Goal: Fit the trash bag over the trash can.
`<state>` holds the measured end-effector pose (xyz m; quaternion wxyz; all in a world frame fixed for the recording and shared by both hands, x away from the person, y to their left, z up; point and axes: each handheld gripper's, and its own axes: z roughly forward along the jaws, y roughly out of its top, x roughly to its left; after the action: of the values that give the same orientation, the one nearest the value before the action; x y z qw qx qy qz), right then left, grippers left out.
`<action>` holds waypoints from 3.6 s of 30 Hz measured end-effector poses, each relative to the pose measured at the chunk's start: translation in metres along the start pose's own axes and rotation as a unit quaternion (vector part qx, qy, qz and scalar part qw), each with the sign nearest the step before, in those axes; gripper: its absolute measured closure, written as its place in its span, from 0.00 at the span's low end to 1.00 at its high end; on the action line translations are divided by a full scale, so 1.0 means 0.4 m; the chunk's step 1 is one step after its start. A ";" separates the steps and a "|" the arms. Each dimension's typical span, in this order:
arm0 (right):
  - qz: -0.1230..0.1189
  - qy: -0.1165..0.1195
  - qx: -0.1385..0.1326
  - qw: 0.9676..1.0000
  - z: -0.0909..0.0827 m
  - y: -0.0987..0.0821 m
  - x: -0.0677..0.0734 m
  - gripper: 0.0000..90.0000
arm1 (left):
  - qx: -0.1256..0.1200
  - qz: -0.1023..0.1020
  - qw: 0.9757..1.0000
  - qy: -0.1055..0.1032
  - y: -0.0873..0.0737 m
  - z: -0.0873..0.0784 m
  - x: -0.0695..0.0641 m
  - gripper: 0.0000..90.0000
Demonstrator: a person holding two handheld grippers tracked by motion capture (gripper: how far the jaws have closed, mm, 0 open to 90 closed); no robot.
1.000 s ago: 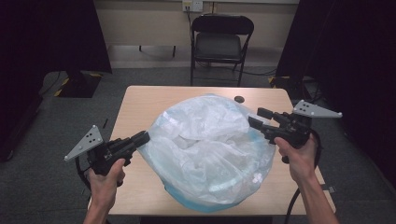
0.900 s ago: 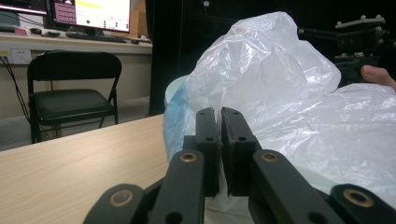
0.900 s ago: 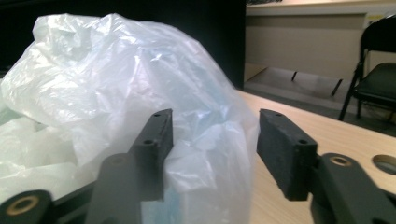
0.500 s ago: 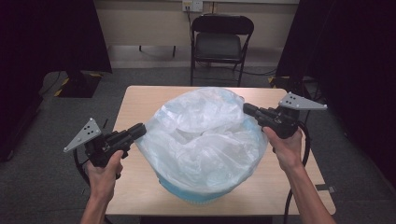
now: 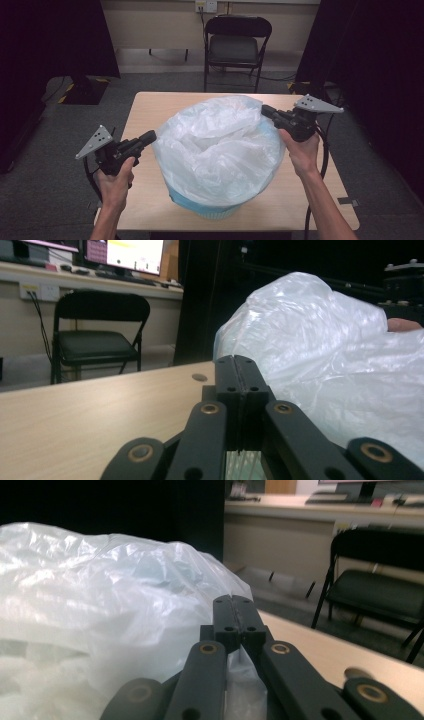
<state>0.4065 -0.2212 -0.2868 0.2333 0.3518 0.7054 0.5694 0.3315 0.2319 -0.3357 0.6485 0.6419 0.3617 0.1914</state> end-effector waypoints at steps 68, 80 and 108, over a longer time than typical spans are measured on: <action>0.054 0.034 0.063 0.996 0.012 -0.170 -0.048 0.77 | 0.076 -0.012 0.997 -0.008 -0.127 0.061 -0.026 0.89; 0.041 -0.042 0.019 0.998 -0.123 -0.141 -0.061 0.41 | 0.020 0.014 0.999 -0.032 -0.051 -0.073 -0.068 0.54; 0.027 -0.026 -0.014 0.999 -0.188 -0.108 -0.019 0.49 | 0.018 0.039 0.993 -0.114 -0.068 -0.078 -0.200 0.96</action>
<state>0.3465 -0.2794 -0.3109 0.2407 0.3824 0.6811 0.5761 0.2502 0.1936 -0.3414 0.6658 0.6846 0.2638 0.1354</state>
